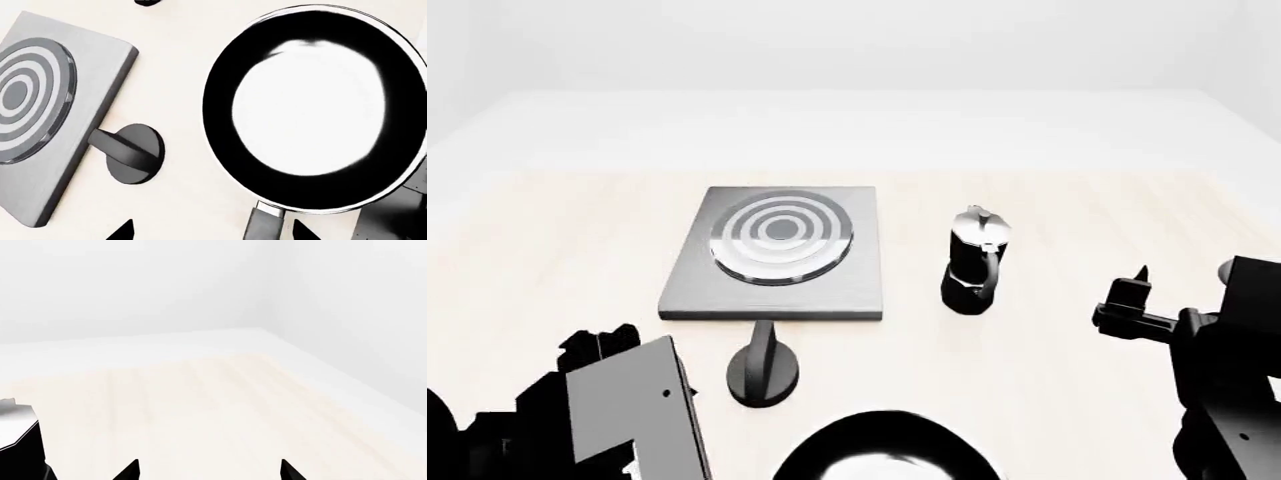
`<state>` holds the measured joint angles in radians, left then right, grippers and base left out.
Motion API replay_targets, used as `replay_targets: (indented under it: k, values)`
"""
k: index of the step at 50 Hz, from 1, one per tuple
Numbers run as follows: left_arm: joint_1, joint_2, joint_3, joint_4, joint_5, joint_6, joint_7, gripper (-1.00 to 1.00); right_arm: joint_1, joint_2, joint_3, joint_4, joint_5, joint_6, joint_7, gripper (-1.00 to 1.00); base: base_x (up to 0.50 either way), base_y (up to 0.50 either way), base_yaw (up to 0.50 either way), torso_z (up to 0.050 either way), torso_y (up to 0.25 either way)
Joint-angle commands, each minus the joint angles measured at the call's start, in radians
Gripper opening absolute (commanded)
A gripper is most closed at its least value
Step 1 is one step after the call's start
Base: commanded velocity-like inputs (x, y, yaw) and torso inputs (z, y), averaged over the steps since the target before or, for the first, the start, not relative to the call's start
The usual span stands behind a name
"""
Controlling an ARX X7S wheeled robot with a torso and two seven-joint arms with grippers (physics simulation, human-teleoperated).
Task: Turn on the stove and put the frying pan on it.
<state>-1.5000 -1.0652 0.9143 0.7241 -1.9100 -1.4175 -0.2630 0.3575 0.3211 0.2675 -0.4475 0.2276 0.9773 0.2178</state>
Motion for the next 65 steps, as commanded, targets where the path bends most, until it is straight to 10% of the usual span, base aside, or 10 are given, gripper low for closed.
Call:
replay_targets:
  k: [1,65]
  values:
    - [0.020,-0.027,0.059,0.038,-0.049,-0.021,-0.044,1.00,-0.001,0.001,0.003,0.000,0.004,0.000,0.003,1.00,0.00,0.00,0.00,0.000,0.000]
    - [0.254,-0.007,0.186,0.027,0.246,-0.011,0.124,1.00,0.003,0.009,-0.002,0.016,0.012,0.016,0.033,1.00,0.00,0.00,0.00,0.000,0.000]
